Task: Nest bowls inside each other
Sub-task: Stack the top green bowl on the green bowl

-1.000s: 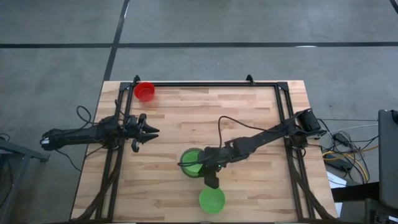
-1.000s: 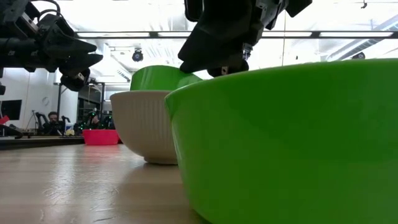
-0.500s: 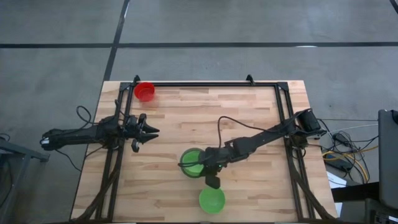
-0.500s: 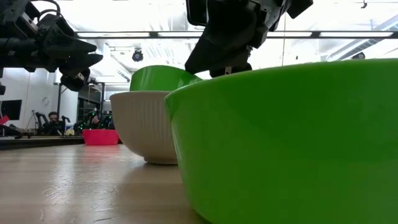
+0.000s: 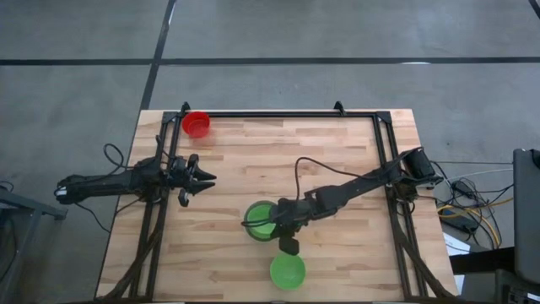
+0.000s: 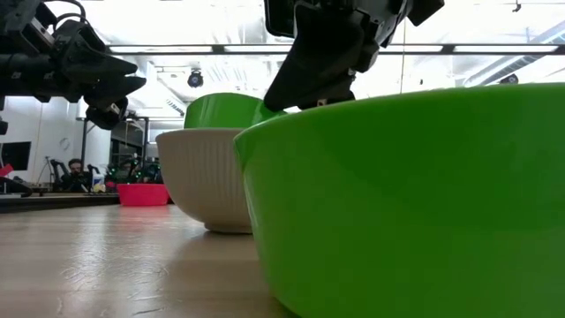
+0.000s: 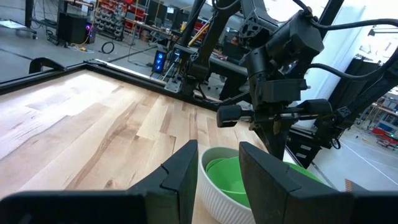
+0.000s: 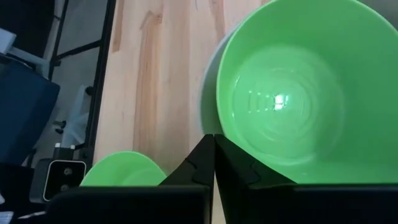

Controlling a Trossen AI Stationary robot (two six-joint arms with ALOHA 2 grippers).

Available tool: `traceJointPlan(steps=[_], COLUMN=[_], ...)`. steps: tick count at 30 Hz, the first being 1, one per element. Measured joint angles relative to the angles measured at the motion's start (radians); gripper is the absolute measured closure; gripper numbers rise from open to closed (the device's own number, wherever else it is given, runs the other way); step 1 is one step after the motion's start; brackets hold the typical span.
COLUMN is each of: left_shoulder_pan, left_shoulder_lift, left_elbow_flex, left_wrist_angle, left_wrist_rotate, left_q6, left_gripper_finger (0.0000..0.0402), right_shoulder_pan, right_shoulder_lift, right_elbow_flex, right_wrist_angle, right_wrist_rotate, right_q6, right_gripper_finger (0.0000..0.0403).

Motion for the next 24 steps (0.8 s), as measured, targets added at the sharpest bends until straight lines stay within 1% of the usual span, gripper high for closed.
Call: traceJointPlan(steps=[12,24], left_shoulder_pan=[0.000,0.000], left_shoulder_lift=[0.000,0.000], left_elbow_flex=[0.000,0.000], left_wrist_angle=[0.000,0.000], left_wrist_rotate=[0.000,0.000], left_q6=[0.000,0.000], left_gripper_finger=[0.0280,0.0280], right_shoulder_pan=[-0.001,-0.002], right_shoulder_lift=[0.000,0.000], right_elbow_flex=[-0.007,-0.008], right_wrist_angle=[-0.024,-0.072], right_wrist_rotate=[0.001,0.047], right_q6=[-0.020,-0.027], right_gripper_finger=[0.0394,0.0394])
